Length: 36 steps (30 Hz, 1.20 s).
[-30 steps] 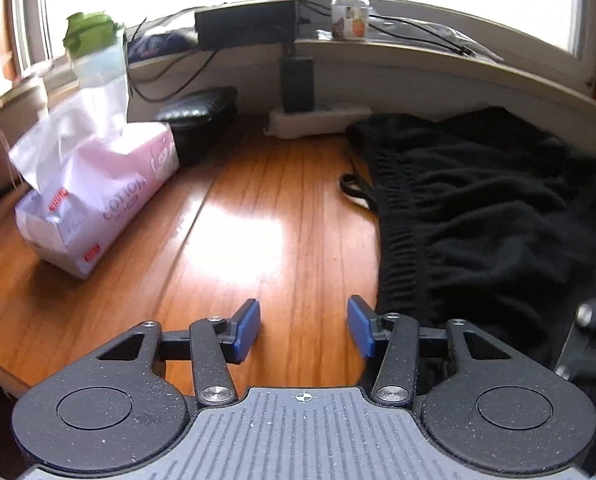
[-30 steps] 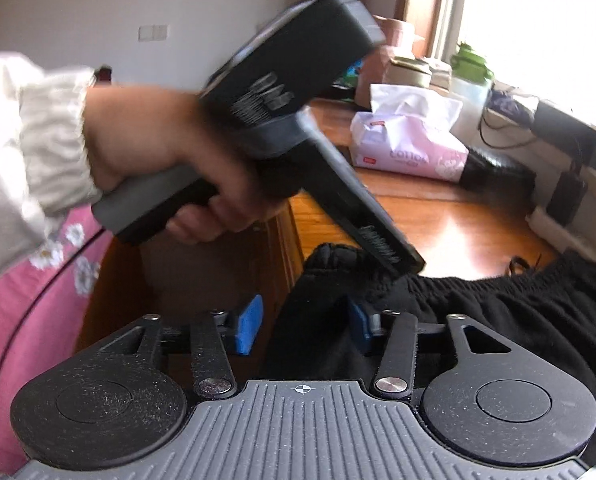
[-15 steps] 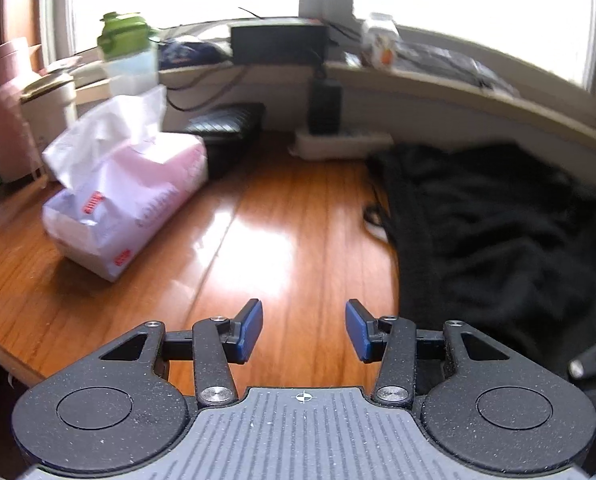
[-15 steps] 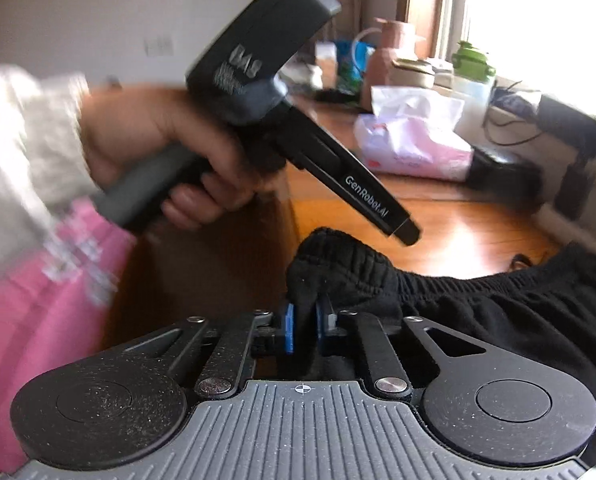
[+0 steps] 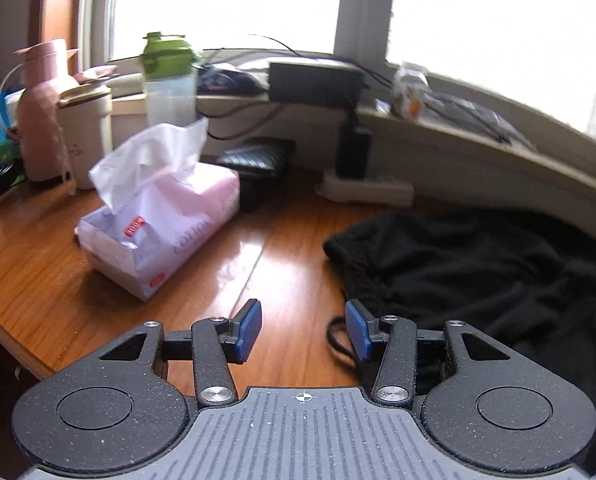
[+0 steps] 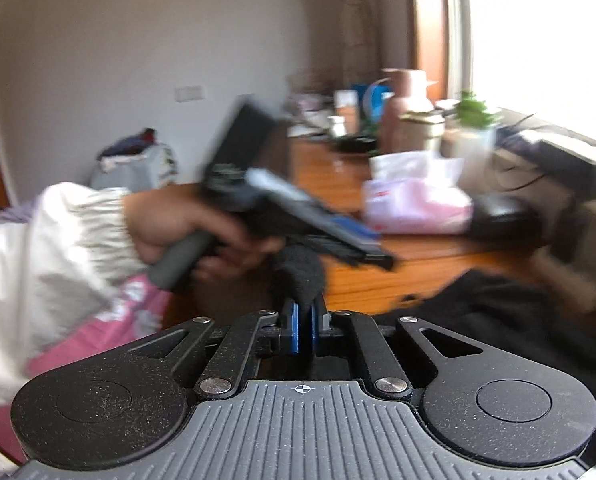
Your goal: Fold clothes
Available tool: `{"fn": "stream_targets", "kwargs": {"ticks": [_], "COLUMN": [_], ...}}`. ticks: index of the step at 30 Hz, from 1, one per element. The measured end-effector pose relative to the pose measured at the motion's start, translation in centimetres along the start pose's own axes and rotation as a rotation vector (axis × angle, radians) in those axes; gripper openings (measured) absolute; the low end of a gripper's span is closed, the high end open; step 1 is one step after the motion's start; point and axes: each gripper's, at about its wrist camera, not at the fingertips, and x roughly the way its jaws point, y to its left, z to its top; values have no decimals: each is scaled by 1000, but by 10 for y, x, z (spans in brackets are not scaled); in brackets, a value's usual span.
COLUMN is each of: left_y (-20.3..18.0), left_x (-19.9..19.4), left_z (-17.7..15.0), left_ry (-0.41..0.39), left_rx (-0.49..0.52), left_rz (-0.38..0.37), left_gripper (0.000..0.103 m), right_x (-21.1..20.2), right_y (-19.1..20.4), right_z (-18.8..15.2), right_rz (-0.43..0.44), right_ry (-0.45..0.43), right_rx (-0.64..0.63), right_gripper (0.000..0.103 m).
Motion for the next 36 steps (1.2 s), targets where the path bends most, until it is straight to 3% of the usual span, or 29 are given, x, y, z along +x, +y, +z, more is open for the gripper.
{"fn": "stream_targets", "kwargs": {"ticks": [7, 9, 11, 14, 22, 36], "left_y": [-7, -15, -24, -37, -67, -82], "left_x": [-11, -11, -9, -1, 18, 36], "left_z": [10, 11, 11, 9, -1, -16], "left_ry": [-54, -56, -55, -48, -22, -4], "left_rx": [-13, -3, 15, 35, 54, 65], "left_rz": [-13, -33, -52, -75, -129, -89], "left_gripper": [53, 55, 55, 56, 57, 58], "right_x": [9, 18, 11, -6, -46, -98], "right_y": [-83, -105, -116, -122, -94, -50], "right_z": [20, 10, -3, -17, -44, -110], "right_rz": [-275, -304, -335, -315, -250, -260], "right_ry": [83, 144, 135, 145, 221, 343], "right_rx": [-117, -60, -6, 68, 104, 161], "right_gripper": [9, 23, 35, 37, 42, 41]}}
